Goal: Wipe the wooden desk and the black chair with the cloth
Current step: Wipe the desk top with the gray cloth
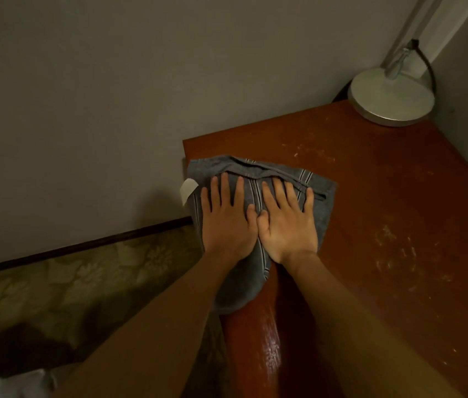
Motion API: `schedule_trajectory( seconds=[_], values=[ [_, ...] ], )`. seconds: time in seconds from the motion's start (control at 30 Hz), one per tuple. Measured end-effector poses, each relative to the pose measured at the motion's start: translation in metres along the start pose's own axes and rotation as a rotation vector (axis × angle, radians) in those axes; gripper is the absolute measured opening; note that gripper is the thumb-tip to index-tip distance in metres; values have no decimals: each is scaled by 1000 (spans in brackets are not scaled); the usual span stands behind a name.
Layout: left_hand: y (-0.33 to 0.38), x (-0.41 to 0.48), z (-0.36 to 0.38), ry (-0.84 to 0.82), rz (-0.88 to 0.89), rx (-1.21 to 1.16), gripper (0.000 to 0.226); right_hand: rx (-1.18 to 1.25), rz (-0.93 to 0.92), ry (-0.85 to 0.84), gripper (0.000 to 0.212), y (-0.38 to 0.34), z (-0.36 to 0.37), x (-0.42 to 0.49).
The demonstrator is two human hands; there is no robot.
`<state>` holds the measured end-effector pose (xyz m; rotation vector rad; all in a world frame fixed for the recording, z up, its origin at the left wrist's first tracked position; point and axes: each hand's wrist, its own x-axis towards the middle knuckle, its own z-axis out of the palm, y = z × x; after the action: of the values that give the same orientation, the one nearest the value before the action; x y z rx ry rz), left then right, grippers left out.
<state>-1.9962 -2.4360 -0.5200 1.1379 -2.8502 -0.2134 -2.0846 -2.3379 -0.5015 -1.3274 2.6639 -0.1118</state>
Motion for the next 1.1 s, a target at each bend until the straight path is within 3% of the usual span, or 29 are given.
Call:
schedule_trajectory(
  seconds=[0.33, 1.1],
  values=[
    [-23, 68, 2, 17, -42, -34, 67, -24, -25, 25, 65, -9, -1, 78],
    [-45, 158, 2, -15, 80, -25, 66, -1, 63, 43, 65, -18, -10, 154]
  ],
)
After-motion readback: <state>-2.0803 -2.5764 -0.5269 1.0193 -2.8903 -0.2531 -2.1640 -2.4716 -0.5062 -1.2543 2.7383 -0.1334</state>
